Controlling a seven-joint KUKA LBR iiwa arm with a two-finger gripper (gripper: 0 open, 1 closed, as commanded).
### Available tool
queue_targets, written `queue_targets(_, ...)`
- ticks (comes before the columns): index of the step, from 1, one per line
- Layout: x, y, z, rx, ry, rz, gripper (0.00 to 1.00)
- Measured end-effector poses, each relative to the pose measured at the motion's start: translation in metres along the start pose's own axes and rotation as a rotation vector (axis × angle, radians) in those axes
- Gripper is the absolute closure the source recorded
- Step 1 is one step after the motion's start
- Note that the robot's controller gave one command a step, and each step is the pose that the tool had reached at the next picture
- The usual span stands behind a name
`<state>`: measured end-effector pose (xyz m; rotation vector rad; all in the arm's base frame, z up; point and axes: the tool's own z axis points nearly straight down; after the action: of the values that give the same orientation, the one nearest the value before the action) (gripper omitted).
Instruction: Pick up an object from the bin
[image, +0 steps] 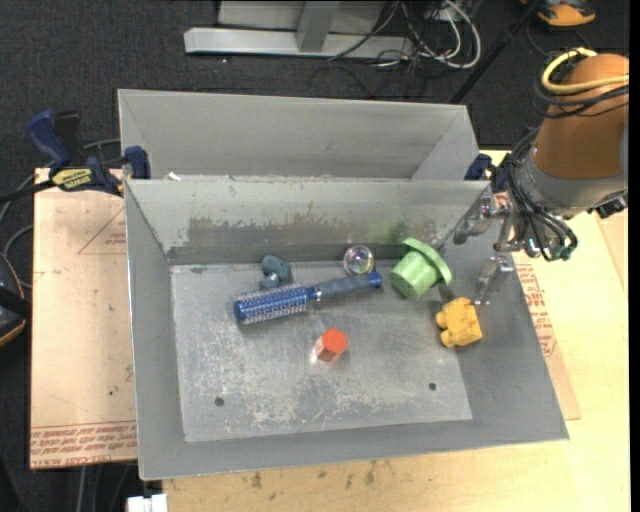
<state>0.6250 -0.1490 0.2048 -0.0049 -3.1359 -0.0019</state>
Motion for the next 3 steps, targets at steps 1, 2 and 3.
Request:
queue_targets(1,-0.029,0.022,0.108,-0.006,-0.007,-0.354,0.00)
queue_targets(2,-0.029,0.043,0.116,0.003,-0.012,-0.508,0.00)
queue_targets(3,-0.030,0.042,0.115,0.004,-0.013,-0.507,1.00)
